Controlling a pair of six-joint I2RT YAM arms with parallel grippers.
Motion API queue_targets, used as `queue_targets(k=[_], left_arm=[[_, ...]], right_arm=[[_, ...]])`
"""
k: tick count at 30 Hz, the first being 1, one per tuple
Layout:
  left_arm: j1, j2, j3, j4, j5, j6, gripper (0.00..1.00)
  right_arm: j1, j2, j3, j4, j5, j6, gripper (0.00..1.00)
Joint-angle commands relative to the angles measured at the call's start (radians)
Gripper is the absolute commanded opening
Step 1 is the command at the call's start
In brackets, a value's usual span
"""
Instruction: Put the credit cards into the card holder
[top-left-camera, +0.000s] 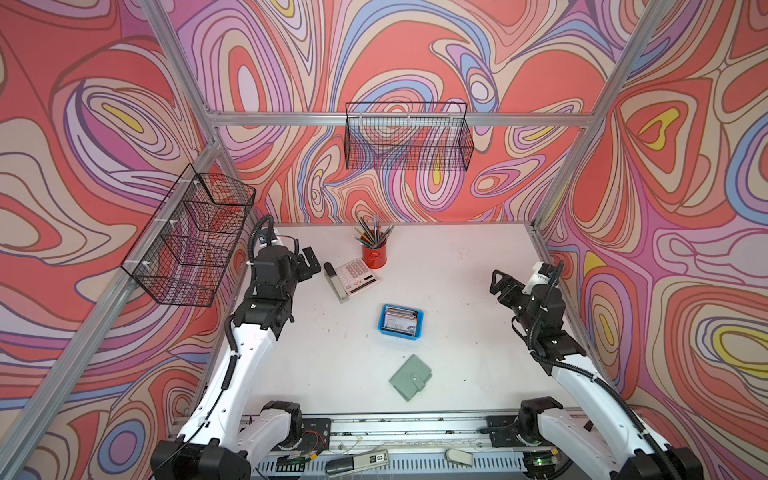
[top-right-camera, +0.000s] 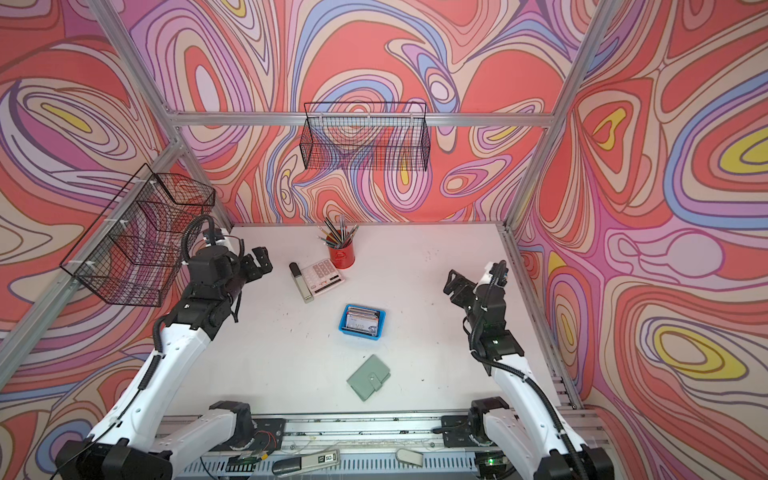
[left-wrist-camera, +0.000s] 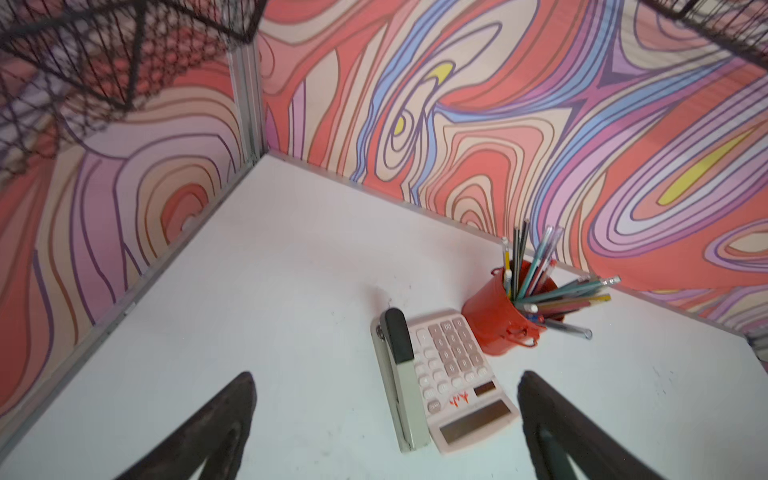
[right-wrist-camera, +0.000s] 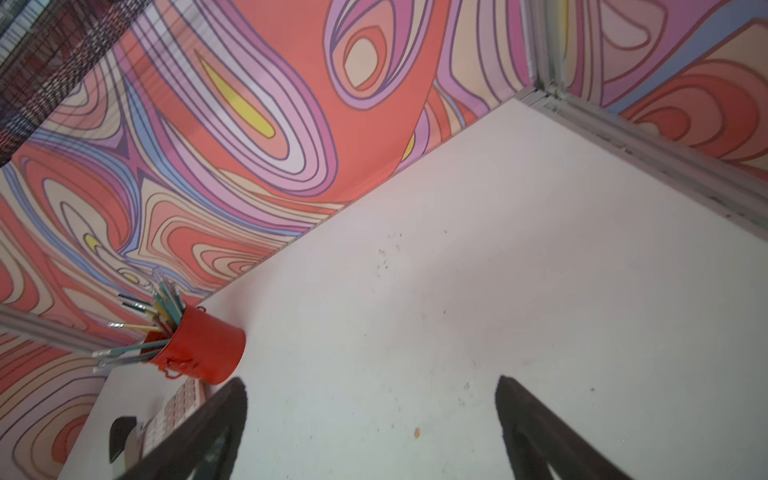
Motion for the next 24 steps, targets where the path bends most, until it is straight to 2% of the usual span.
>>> queue_targets(k=[1, 3, 5, 10, 13, 14, 16, 17, 21, 24], left_arm=[[0.007, -0.028, -0.059, -0.124, 0.174, -0.091, 1.0], [0.009, -0.072, -0.12, -0.068, 0.227, -0.116, 1.0], [0.009, -0.112, -0.166, -0.043, 0.239, -0.142, 1.0], [0.01, -0.162, -0.271, -0.065, 0.156, -0.247, 1.0], [0.012, -0.174, -0.383, 0.051, 0.247, -0.276, 1.0], [0.013, -0.176, -0.401, 0.046, 0.263, -0.305, 0.98], [0.012, -0.181, -0.444, 0.056, 0.339, -0.322, 0.79], [0.012, -0.185, -0.486, 0.081, 0.377, -0.326, 0.73], [-0.002, -0.175, -0.575, 0.129, 0.508, -0.355, 0.58], [-0.073, -0.187, -0.637, 0.164, 0.521, -0.403, 0.54]], right_arm=[[0.02, -0.04, -0.04, -0.103, -0.15, 0.033, 0.98], [0.061, -0.037, -0.042, -0.14, -0.157, 0.043, 0.97], [0.148, -0.015, -0.047, -0.154, -0.144, 0.056, 0.93], [0.431, 0.08, -0.05, -0.157, 0.031, 0.101, 0.86], [0.541, 0.128, -0.061, -0.136, 0.125, 0.126, 0.82], [0.557, 0.135, -0.072, -0.114, 0.118, 0.136, 0.8], [0.592, 0.145, -0.11, -0.054, 0.091, 0.17, 0.77], [0.61, 0.149, -0.124, -0.036, 0.091, 0.19, 0.76], [0.693, 0.206, -0.146, 0.017, 0.1, 0.236, 0.7], [0.764, 0.257, -0.128, -0.011, 0.13, 0.295, 0.63]])
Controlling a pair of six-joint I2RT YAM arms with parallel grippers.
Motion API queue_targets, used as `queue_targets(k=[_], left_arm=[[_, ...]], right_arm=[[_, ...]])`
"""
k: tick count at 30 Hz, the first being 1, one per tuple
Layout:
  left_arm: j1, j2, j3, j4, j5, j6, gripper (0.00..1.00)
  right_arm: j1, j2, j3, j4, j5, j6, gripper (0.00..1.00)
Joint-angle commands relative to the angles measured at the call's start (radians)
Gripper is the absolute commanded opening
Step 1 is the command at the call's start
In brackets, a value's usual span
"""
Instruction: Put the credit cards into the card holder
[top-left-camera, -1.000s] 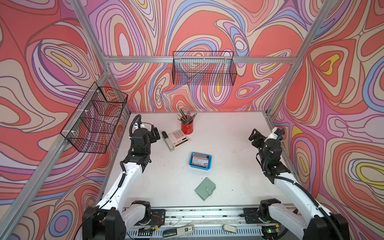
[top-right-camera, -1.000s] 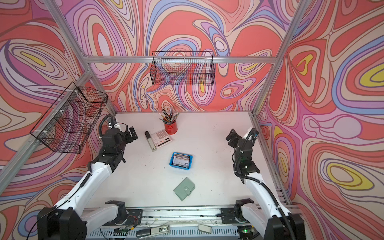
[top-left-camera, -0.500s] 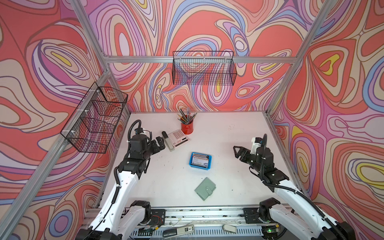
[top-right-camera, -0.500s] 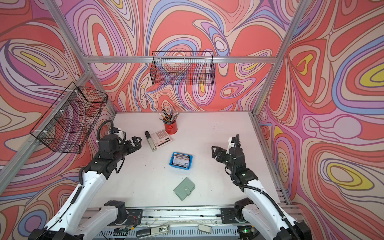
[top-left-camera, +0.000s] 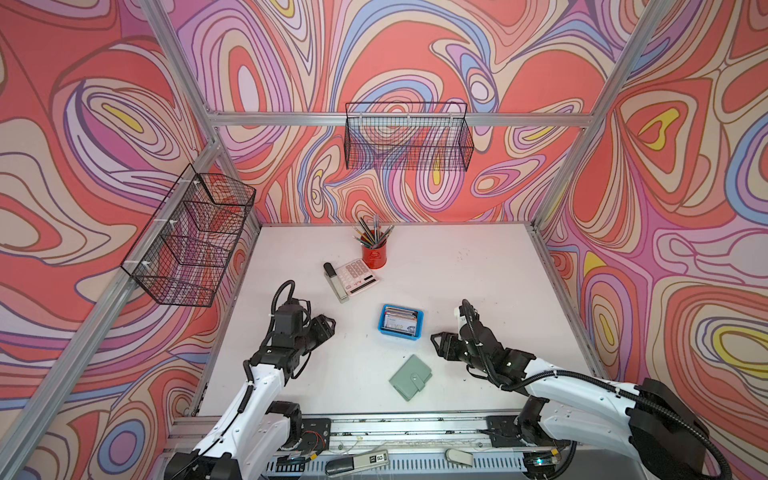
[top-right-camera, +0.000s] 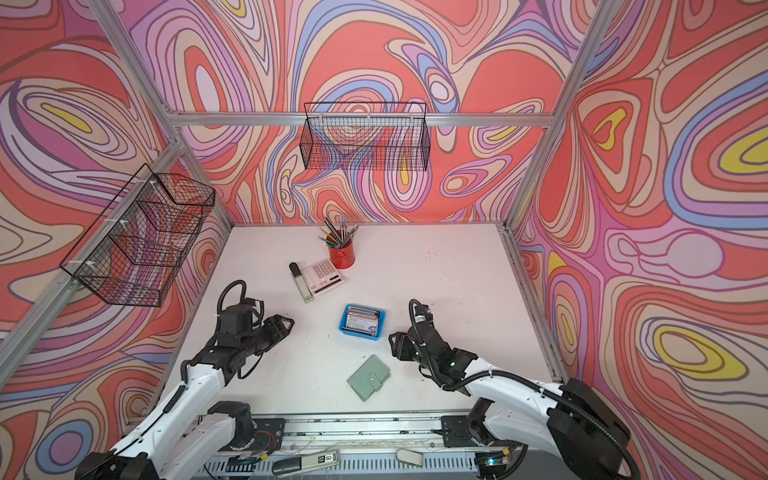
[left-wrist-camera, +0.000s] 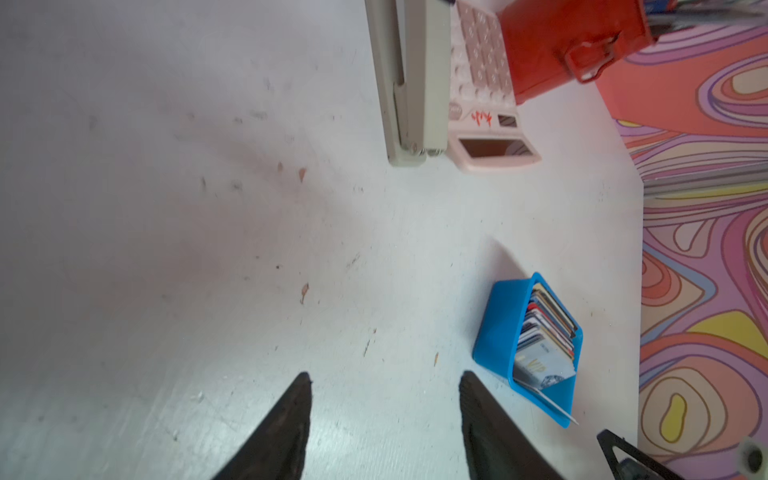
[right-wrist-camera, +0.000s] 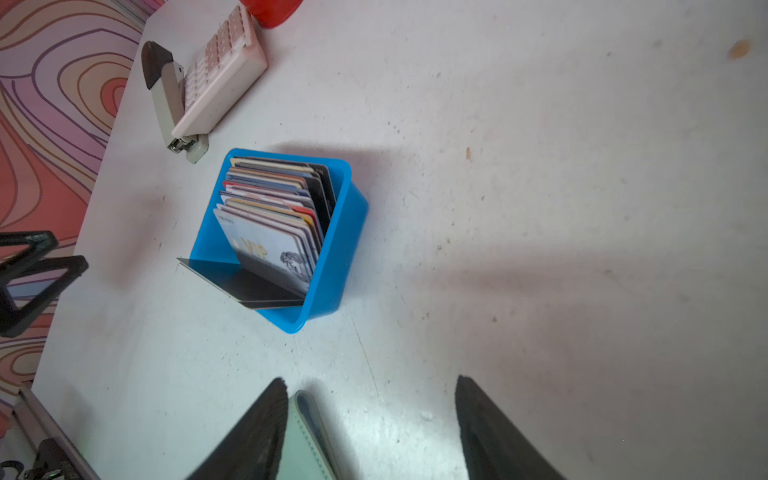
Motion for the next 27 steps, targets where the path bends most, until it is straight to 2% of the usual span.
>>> queue_targets(k=[1, 6, 8, 12, 16, 18, 23, 27], left_arm=[[-0.096, -0.017, -0.043, 0.088, 0.065, -0.073, 0.54], [-0.437, 0.08, 0.011, 0.104, -0.066, -0.029, 0.5], [-0.532, 0.147, 0.029, 0.149, -0.072, -0.024, 0.46], [-0.658, 0.268, 0.041, 0.252, -0.072, -0.018, 0.4], [-0.758, 0.365, 0.068, 0.321, -0.105, -0.005, 0.39], [-0.787, 0.414, 0.085, 0.344, -0.097, -0.004, 0.37], [-0.811, 0.47, 0.079, 0.386, -0.092, -0.008, 0.36], [-0.826, 0.492, 0.067, 0.418, -0.081, -0.019, 0.35]], right_arm=[[0.091, 0.039, 0.015, -0.003, 0.074, 0.111, 0.62], [0.307, 0.059, 0.014, -0.065, 0.213, 0.337, 0.57], [0.384, 0.069, 0.013, -0.098, 0.269, 0.428, 0.54], [0.479, 0.103, 0.027, -0.124, 0.298, 0.527, 0.47], [0.573, 0.111, 0.069, -0.236, 0.387, 0.602, 0.47], [0.596, 0.11, 0.071, -0.256, 0.392, 0.623, 0.47], [0.657, 0.136, 0.028, -0.166, 0.373, 0.67, 0.47], [0.666, 0.2, 0.007, -0.093, 0.358, 0.705, 0.49]])
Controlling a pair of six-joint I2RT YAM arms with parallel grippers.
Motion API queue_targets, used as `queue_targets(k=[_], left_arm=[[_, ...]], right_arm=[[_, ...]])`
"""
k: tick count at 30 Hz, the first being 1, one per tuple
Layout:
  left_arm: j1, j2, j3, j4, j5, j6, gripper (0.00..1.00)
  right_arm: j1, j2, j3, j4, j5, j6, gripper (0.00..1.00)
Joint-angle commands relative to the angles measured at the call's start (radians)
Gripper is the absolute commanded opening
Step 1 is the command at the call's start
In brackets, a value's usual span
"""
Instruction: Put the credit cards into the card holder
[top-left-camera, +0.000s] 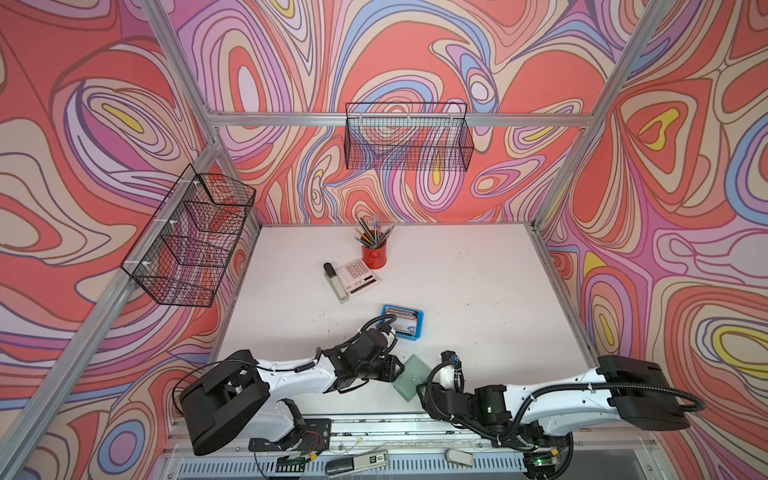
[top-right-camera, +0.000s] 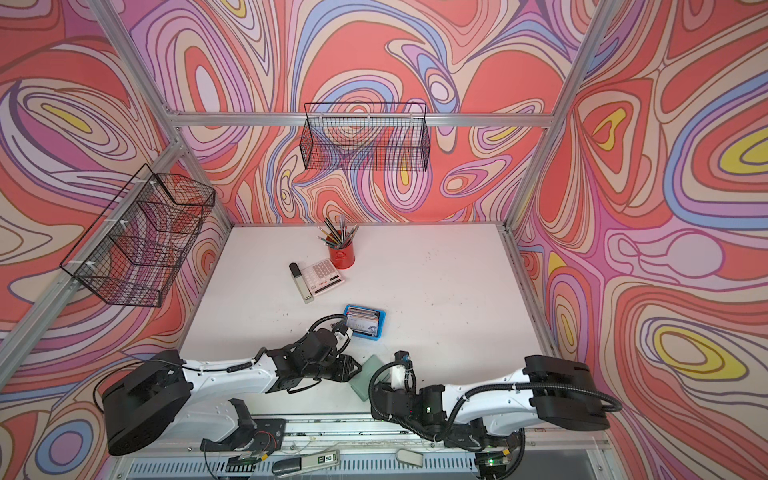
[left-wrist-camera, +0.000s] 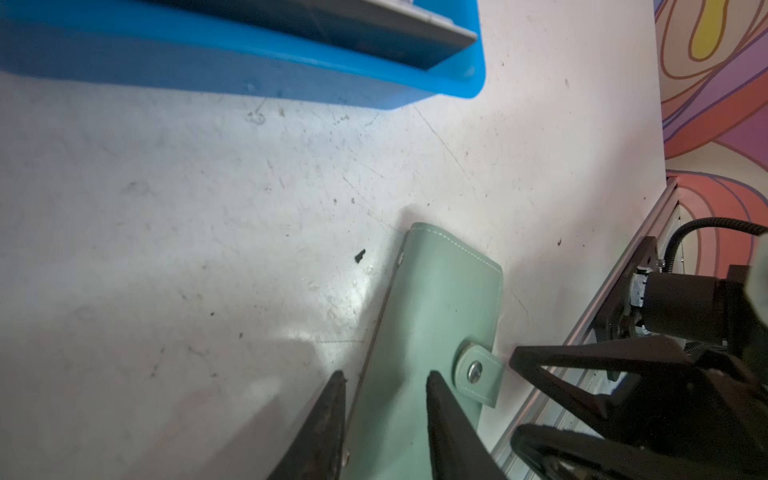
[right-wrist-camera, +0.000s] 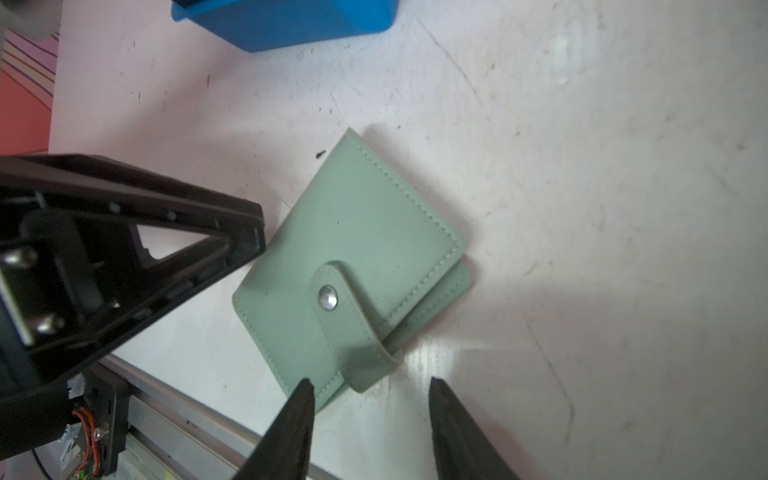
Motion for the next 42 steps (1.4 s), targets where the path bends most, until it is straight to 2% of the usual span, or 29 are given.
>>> queue_targets(k=[1, 6, 14, 17, 23, 31, 34, 42], left_arm=[[-0.017, 0.017, -0.01, 0.049, -0.008, -0.007, 0.36], [-0.02, 0.007, -0.061, 0.09, 0.007, -0.025, 0.36], [-0.063, 0.032, -0.101, 0.192, 0.025, -0.066, 0.37], [-0.078, 0.062, -0.115, 0.26, 0.042, -0.084, 0.36], [-0.101, 0.089, -0.143, 0.352, 0.031, -0.125, 0.37], [-0.103, 0.031, -0.171, 0.336, -0.016, -0.129, 0.39], [-0.103, 0.041, -0.17, 0.37, -0.016, -0.118, 0.35], [-0.103, 0.089, -0.148, 0.449, -0.001, -0.123, 0.13]], right_arm=[[0.008, 0.052, -0.04, 0.08, 0.012, 0.077, 0.5], [0.008, 0.117, -0.082, 0.193, 0.013, 0.125, 0.56], [-0.024, 0.161, -0.111, 0.309, 0.02, 0.124, 0.65], [-0.082, 0.169, -0.132, 0.398, -0.037, 0.075, 0.63], [-0.172, 0.176, -0.124, 0.41, -0.102, 0.01, 0.63], [-0.192, 0.163, -0.145, 0.412, -0.1, 0.018, 0.61], [-0.191, 0.165, -0.157, 0.422, -0.107, 0.029, 0.61], [-0.192, 0.175, -0.208, 0.504, -0.099, 0.06, 0.59]])
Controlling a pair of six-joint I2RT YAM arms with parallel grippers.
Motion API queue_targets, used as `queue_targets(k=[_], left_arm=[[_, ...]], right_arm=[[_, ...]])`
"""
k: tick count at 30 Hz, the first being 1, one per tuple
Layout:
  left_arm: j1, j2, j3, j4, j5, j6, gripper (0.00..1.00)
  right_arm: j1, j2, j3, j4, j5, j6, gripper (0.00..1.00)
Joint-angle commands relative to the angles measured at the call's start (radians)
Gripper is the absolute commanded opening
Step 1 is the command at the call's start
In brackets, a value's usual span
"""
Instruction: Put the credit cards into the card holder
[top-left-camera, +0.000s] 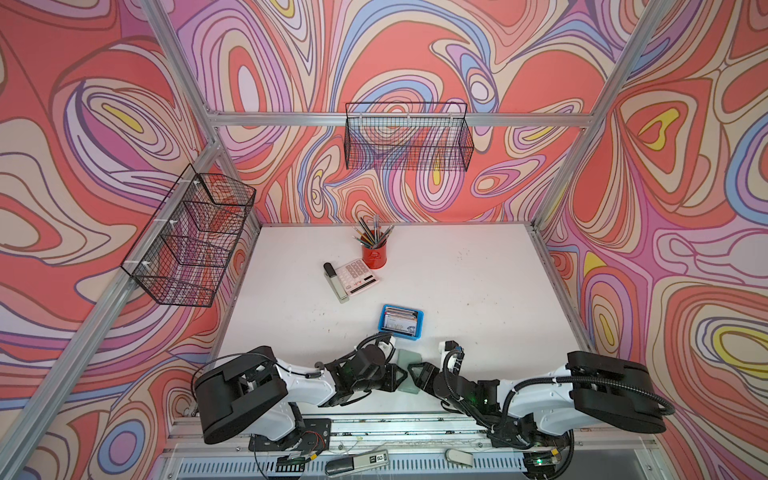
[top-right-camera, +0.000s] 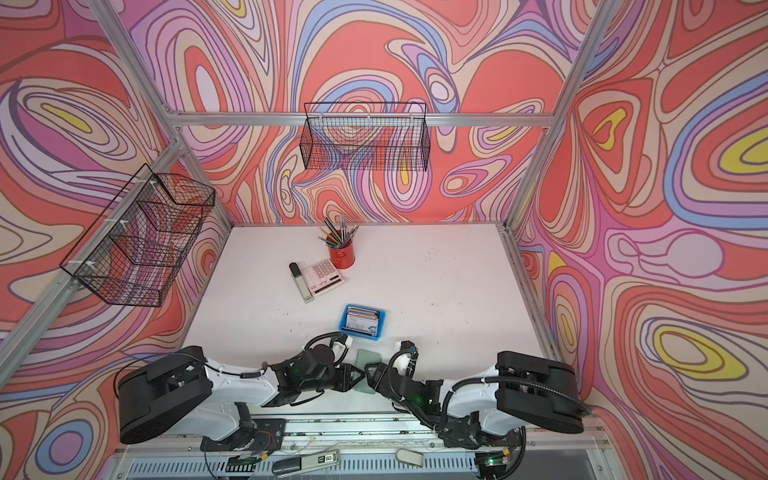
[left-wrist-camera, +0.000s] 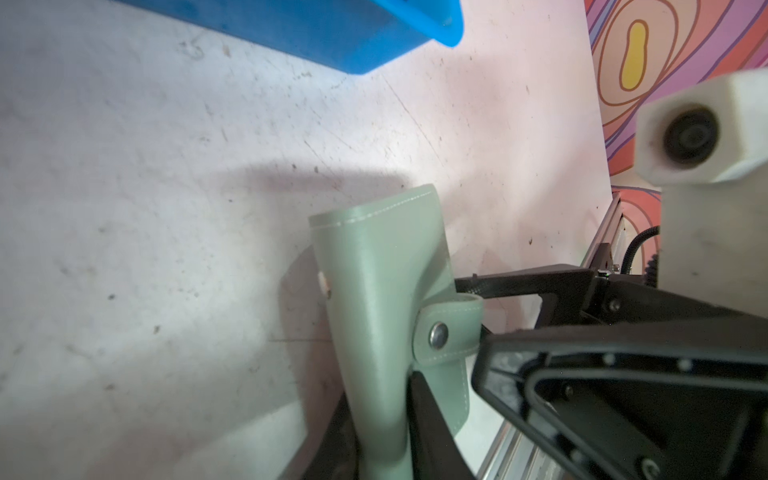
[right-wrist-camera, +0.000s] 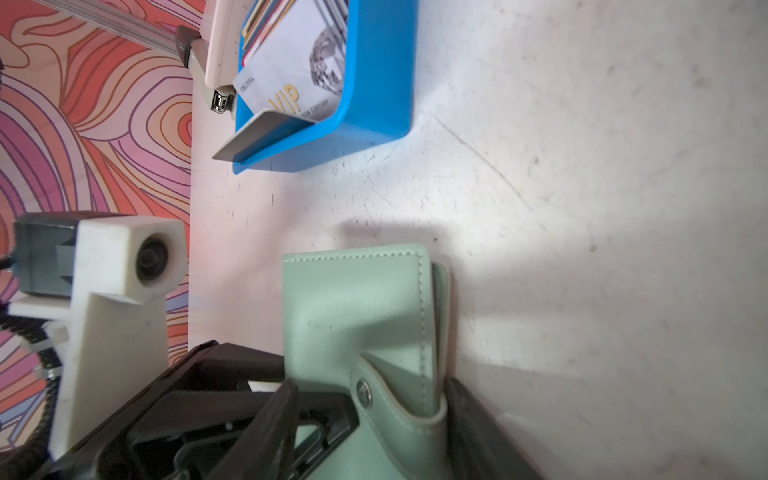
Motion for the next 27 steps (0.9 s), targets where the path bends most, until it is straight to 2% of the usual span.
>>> queue_targets(k=[1, 5, 9, 11, 15, 20, 22, 24, 27], left_arm=[[-0.013, 0.011, 0.01, 0.055, 0.033, 0.009, 0.11], [0.009, -0.036, 0.035, -0.027, -0.028, 0.017, 0.0], [0.112, -0.128, 0.041, -0.094, 0.016, 0.013, 0.0], [0.179, -0.186, 0.045, -0.146, 0.039, 0.007, 0.0], [0.261, -0.313, 0.122, -0.34, 0.03, 0.041, 0.0], [0.304, -0.418, 0.349, -0.631, -0.025, 0.13, 0.0], [0.316, -0.451, 0.438, -0.775, -0.081, 0.064, 0.0], [0.324, -0.493, 0.451, -0.799, -0.107, 0.031, 0.0], [0.389, -0.58, 0.485, -0.826, -0.147, 0.04, 0.0]], right_arm=[[-0.006, 0.036, -0.038, -0.133, -0.049, 0.028, 0.59], [-0.035, -0.052, 0.048, -0.311, -0.025, -0.048, 0.6], [-0.083, -0.189, 0.161, -0.526, 0.032, -0.164, 0.66], [-0.142, -0.254, 0.216, -0.611, 0.03, -0.228, 0.7], [-0.228, -0.343, 0.324, -0.7, 0.029, -0.376, 0.72], [-0.287, -0.301, 0.601, -0.829, 0.111, -0.604, 0.77], [-0.296, -0.248, 0.727, -0.85, 0.189, -0.695, 0.77], [-0.298, -0.202, 0.818, -0.83, 0.232, -0.769, 0.77], [-0.298, -0.146, 0.9, -0.763, 0.233, -0.872, 0.76]])
